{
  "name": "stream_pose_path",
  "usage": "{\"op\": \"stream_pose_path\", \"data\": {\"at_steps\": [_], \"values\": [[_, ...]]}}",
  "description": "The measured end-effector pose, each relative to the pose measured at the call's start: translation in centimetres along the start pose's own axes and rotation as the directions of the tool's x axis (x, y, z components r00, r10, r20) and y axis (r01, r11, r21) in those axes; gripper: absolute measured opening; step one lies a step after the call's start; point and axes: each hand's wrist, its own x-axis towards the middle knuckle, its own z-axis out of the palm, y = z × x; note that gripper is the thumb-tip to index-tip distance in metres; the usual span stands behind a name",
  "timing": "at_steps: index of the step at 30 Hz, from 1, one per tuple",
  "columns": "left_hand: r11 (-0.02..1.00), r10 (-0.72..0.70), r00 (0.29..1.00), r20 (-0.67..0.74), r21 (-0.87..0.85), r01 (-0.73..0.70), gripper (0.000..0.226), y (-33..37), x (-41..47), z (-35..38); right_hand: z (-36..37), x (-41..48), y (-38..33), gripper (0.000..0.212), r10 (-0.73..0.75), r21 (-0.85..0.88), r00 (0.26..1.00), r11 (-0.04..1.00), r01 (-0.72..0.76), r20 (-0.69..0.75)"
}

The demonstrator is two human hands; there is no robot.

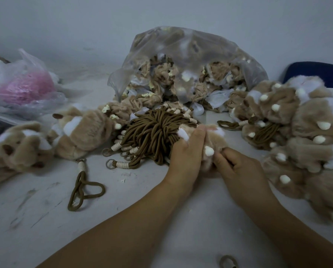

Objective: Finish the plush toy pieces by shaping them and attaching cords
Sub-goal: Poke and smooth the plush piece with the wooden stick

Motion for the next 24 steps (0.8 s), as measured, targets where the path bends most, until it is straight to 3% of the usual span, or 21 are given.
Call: {"op": "stream_pose_path", "data": {"at_steps": [5, 9, 13, 16, 24], "values": [[0.996, -0.044, 0.996, -0.075, -0.083, 0.038, 0.048, 0.2, 0.3, -0.5, -0.7, 0.4, 0.7, 0.044, -0.003, -0.074, 1.000, 0.997, 0.004, 0.010], [0.995, -0.026, 0.994, -0.107, -0.102, 0.015, 0.038, 0.7, 0.5, -0.9, -1.4, 0.8, 1.2, 0.055, -0.075, -0.182, 0.997, 0.981, 0.074, 0.000], [0.997, 0.000, 0.998, -0.063, -0.072, -0.005, 0.028, 0.6, 0.2, -0.7, -1.4, 1.0, 1.2, 0.060, -0.104, -0.178, 0.993, 0.978, 0.111, 0.050], [0.999, 0.008, 0.998, -0.063, -0.038, -0.011, 0.039, -0.1, 0.3, -0.6, -1.3, 0.8, 1.1, 0.051, -0.078, -0.103, 0.995, 0.991, 0.084, 0.062], [0.992, 0.128, 0.992, -0.010, -0.018, -0.128, 0.034, -0.8, 0.1, 0.1, -0.2, 0.5, 0.2, 0.036, -0.019, -0.031, 0.999, 0.999, 0.021, 0.048]]}}
